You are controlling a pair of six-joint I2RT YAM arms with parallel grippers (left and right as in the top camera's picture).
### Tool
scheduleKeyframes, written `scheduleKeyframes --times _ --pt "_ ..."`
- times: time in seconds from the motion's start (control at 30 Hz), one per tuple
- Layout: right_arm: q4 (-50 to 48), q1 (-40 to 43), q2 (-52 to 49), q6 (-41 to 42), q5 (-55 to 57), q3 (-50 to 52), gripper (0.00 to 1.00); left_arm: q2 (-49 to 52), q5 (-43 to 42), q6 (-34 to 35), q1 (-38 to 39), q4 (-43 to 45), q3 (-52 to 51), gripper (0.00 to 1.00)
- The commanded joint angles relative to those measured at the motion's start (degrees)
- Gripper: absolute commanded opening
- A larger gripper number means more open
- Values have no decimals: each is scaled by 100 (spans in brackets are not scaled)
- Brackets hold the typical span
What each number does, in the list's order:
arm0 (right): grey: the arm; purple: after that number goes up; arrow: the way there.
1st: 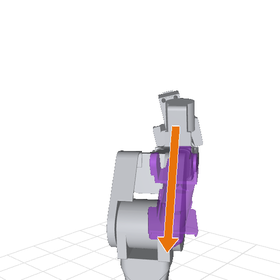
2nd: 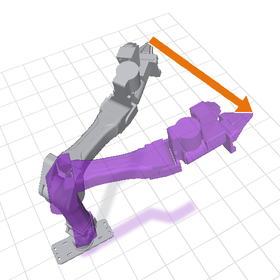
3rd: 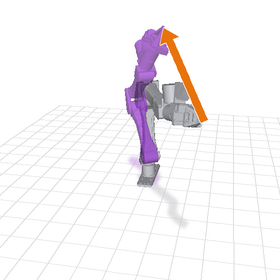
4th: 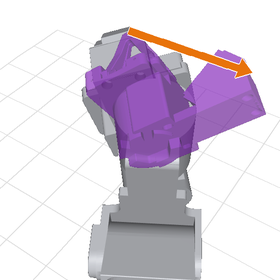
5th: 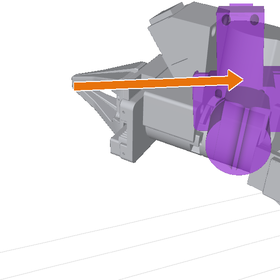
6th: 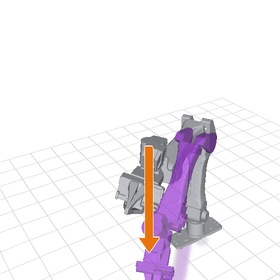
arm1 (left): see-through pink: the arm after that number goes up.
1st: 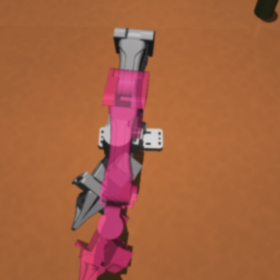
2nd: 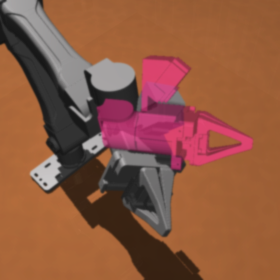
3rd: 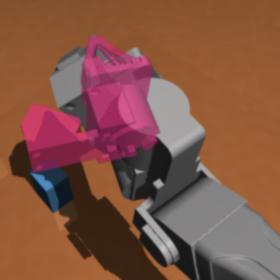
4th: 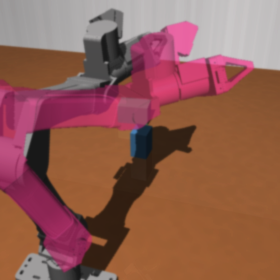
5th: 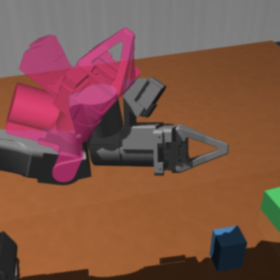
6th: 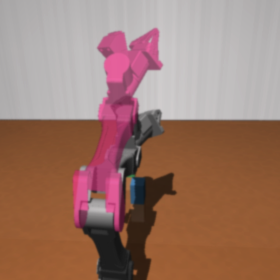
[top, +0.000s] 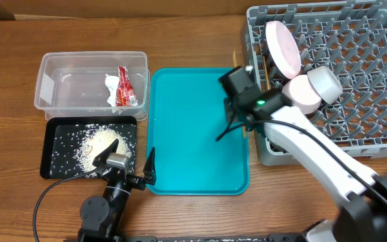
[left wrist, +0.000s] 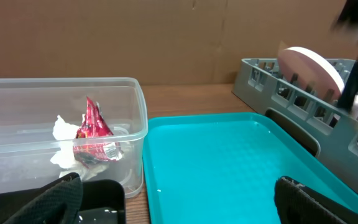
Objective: Sort waste into correct bins and load items into the dishwasher
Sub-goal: 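Place the second chopstick into the dish rack with the right gripper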
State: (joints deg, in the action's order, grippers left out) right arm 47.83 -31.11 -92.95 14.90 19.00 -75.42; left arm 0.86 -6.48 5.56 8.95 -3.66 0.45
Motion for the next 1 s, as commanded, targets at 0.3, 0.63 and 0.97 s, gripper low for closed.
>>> scheduleKeyframes --times 0.3,0.63,0.97 --pt "-450 1078 -352 -1360 280 -90 4 -61 -59 -24 -39 -15 -17 100" --pt "181 898 98 -1091 -219 -361 46 -59 -59 -24 -39 -15 -17 100" --pt "778 -74 2085 -243 -1145 -833 100 -61 -59 -24 -39 -13 -17 100"
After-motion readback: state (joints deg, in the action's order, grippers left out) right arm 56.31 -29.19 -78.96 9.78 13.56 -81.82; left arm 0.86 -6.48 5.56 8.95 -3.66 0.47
